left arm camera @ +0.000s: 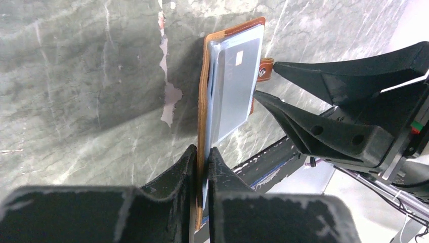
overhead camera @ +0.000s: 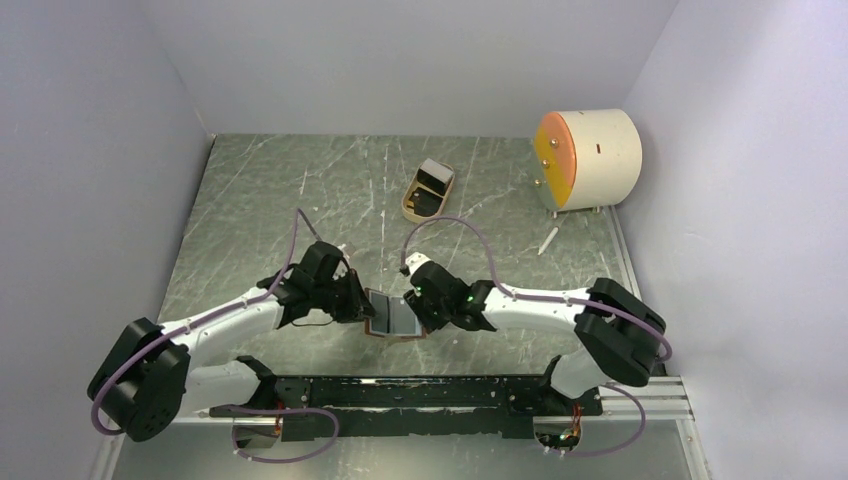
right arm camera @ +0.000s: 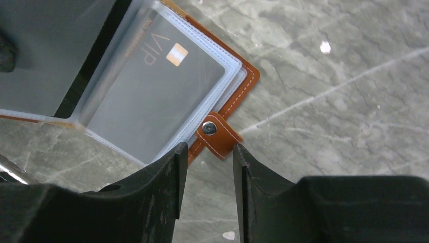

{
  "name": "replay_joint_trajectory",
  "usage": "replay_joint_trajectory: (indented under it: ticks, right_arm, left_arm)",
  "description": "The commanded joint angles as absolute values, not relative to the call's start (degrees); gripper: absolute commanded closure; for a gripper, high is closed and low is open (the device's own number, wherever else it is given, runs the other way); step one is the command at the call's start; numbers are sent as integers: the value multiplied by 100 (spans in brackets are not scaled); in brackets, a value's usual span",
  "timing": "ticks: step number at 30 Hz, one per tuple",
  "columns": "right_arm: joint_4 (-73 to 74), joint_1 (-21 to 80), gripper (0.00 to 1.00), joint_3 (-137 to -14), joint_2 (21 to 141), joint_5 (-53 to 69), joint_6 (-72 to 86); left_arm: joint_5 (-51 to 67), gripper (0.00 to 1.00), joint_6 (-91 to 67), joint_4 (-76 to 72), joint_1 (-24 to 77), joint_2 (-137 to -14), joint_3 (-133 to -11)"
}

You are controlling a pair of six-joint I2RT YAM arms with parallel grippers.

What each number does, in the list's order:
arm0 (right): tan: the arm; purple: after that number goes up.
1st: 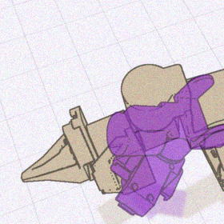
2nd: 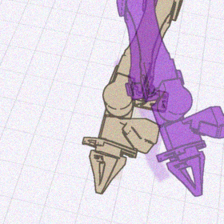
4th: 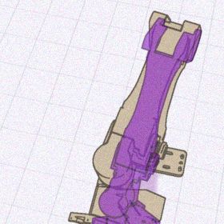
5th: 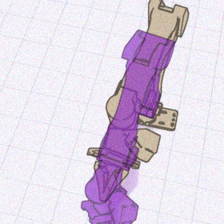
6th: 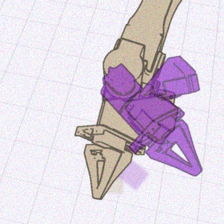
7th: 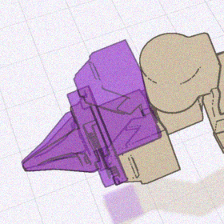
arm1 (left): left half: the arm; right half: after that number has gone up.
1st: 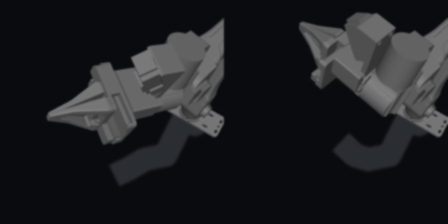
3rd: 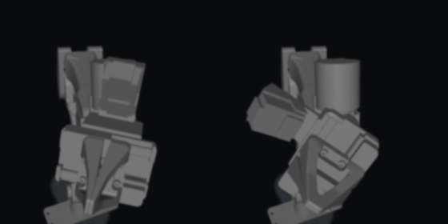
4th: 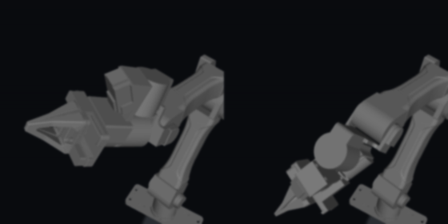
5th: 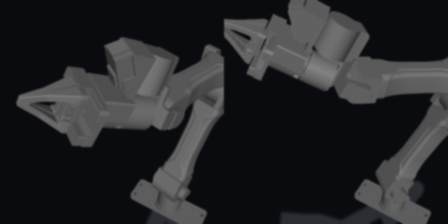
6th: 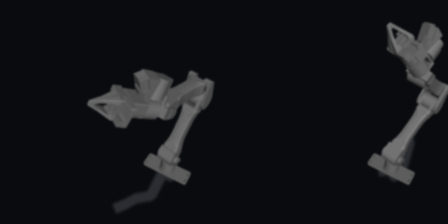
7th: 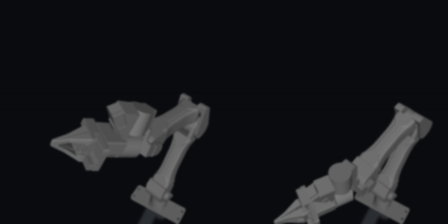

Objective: Put the credit cards into the card holder
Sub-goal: Close the card holder at the center of the board.

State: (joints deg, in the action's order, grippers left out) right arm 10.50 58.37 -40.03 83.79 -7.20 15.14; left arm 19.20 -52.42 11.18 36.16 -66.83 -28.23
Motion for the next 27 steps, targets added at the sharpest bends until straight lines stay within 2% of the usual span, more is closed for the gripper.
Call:
replay_joint_trajectory:
  ticks: [1,8,17,20,23,27]
  right_arm:
    - [843,5862,58,-4324,8674,-397,883]
    - [780,5862,60,-4469,8993,-587,646]
    - [476,5862,93,-4217,8783,-1134,918]
    - [352,5865,100,-4112,8671,-1262,1142]
    - [79,5862,100,-3930,8554,-1226,1422]
    - [-575,5866,100,-3594,8527,-935,1910]
  left_arm:
    - [2264,87,-4894,1614,3430,-6828,-3109]
    - [2501,87,-4790,1677,3277,-6961,-3170]
    - [2558,87,-4797,1759,3149,-6933,-3108]
    - [2570,87,-4807,1758,3130,-6951,-3094]
    - [2563,85,-4819,1767,3127,-6957,-3109]
    - [2888,75,-4915,1392,3129,-6904,-3067]
